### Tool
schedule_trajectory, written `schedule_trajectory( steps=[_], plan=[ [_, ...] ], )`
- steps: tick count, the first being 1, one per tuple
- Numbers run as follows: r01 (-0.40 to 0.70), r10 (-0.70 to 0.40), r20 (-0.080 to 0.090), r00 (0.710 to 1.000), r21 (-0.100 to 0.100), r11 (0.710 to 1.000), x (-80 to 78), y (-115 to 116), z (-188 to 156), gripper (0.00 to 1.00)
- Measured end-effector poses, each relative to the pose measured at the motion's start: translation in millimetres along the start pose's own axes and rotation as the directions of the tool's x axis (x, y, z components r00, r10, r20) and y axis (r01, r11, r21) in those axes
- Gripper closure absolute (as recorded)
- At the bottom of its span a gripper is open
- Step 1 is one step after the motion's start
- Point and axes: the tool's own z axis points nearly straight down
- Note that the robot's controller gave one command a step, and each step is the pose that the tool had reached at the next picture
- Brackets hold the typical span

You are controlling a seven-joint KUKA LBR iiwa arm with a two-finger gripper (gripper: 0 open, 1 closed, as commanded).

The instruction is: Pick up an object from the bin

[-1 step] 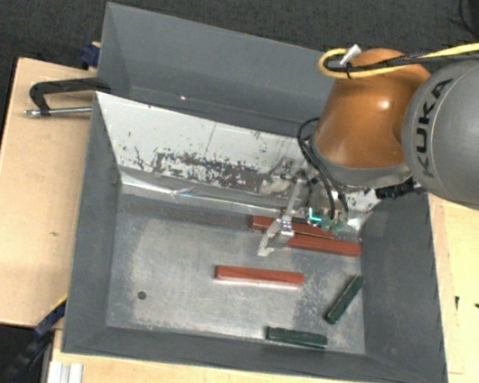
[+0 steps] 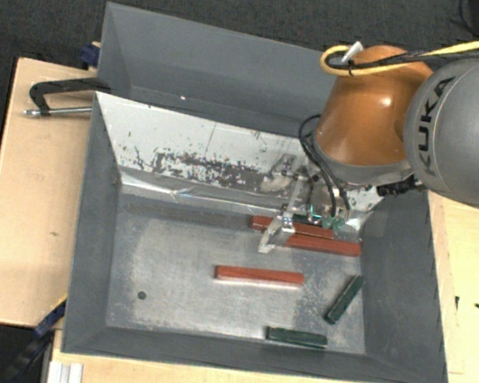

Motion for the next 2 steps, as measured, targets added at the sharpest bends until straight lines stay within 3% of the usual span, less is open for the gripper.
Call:
schedule_trajectory(
  steps=[1, 2],
  plan=[
    [0.101, -0.101, 0.016, 0.995, -0.002, 0.995, 10.9, -17.4, 86.1, 1.0],
    [0.1, -0.1, 0.013, 0.995, -0.001, 0.995, 12.2, -18.3, 88.9, 0.0]
  ],
)
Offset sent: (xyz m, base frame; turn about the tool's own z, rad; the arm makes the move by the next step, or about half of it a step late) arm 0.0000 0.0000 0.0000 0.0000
